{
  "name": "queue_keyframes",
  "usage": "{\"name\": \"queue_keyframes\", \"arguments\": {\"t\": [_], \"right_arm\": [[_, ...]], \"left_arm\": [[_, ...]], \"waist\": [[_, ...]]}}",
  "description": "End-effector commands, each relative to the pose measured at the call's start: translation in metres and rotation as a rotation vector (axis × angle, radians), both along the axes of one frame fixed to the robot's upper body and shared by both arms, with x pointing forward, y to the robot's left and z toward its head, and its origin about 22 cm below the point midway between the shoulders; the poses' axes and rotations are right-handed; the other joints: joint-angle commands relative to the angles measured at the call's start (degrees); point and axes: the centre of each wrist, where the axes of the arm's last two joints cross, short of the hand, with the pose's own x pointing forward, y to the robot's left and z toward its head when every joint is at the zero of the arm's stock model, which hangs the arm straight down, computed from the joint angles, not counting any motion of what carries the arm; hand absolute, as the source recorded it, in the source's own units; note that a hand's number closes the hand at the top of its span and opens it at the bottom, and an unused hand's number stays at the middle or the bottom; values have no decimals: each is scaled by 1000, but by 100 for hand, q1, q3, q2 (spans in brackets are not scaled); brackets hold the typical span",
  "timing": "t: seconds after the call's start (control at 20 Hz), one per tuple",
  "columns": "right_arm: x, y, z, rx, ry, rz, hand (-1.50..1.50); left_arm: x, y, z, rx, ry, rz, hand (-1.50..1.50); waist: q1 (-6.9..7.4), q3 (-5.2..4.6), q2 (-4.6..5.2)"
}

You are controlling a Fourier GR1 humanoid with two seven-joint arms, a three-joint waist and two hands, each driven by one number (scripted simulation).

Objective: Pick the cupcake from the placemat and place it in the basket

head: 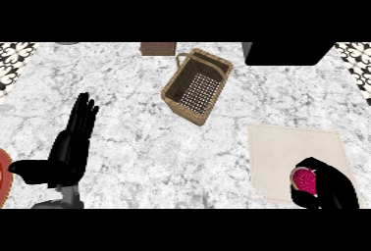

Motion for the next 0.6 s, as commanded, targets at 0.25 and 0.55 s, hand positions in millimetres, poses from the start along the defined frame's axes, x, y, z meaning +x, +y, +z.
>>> {"name": "queue_keyframes", "arguments": {"t": [0.25, 0.55], "right_arm": [[-13, 19, 9, -81, -1, 58, 150], [43, 140, 27, -107, -58, 139, 150]], "left_arm": [[-11, 28, -7, -6, 3, -13, 0], [11, -9, 2, 9, 3, -71, 0]], "waist": [[-8, 13, 5], [417, 4, 78]]}}
